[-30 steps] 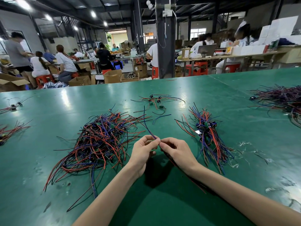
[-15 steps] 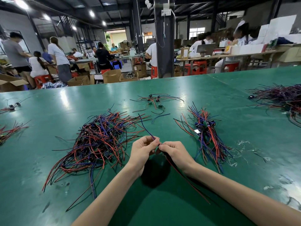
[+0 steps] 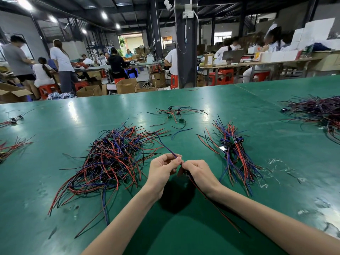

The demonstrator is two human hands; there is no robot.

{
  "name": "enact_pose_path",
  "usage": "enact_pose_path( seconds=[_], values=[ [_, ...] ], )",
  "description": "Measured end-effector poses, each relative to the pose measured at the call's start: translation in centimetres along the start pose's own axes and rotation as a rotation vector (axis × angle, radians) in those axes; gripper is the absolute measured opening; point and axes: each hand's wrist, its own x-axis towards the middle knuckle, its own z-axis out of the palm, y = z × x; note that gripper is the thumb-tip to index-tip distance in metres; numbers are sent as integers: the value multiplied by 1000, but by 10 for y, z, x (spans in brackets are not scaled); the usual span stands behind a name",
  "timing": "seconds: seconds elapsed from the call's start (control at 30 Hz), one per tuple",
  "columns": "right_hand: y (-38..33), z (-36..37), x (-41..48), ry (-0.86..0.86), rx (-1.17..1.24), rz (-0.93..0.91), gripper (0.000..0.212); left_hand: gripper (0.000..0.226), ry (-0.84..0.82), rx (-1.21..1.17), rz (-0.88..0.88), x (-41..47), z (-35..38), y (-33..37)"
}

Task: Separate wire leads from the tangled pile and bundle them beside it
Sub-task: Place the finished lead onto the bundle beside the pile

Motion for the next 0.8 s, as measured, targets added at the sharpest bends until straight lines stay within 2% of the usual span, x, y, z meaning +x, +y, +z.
enact_pose_path(
  seconds=[0.1, 0.23, 0.63, 0.8],
  values=[
    [1, 1, 1, 7, 6, -15, 52, 6, 16, -16, 0, 0, 0, 1],
    [2, 2, 2, 34, -18, -40, 46, 6, 47, -30, -5, -1, 1, 2],
    [4, 1, 3, 59, -43, -78, 49, 4, 63, -28, -32, -4, 3, 5],
    [5, 1, 3, 59, -132, -96, 49, 6, 66, -17, -37, -3, 4, 2]
  ],
)
